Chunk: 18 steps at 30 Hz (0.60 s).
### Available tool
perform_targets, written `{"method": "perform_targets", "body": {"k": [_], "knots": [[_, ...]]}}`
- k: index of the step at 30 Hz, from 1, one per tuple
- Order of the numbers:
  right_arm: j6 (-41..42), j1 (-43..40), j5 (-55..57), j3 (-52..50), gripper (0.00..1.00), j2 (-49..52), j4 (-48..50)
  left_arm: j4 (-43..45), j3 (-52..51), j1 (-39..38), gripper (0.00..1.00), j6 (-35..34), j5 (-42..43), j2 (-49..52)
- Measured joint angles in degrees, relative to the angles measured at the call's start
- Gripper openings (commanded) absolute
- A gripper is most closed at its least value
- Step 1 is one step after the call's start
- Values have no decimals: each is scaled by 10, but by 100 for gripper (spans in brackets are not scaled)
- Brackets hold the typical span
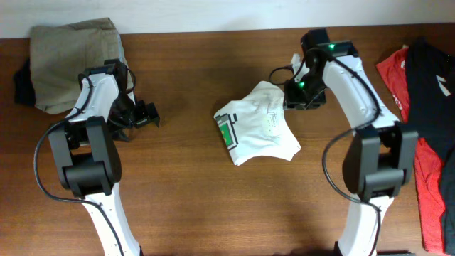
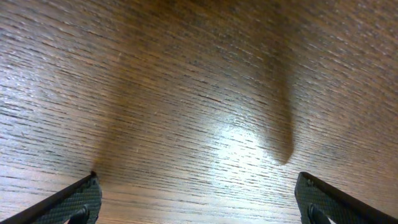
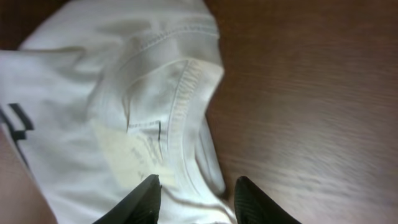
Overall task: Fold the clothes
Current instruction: 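Release the folded shirt and lift the right gripper away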
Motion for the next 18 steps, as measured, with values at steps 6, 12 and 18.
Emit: {"method": "perform_targets", "body": {"k": [6, 12, 18], "knots": [[-9, 0, -31, -4, 43, 60, 7, 0, 0, 0, 99, 0, 0, 0], [-12, 0, -57, -32, 4, 60, 46, 1, 0, 0, 99, 0, 0, 0], [20, 0, -21, -35, 4, 60, 45, 2, 0, 0, 99, -2, 0, 0]]}}
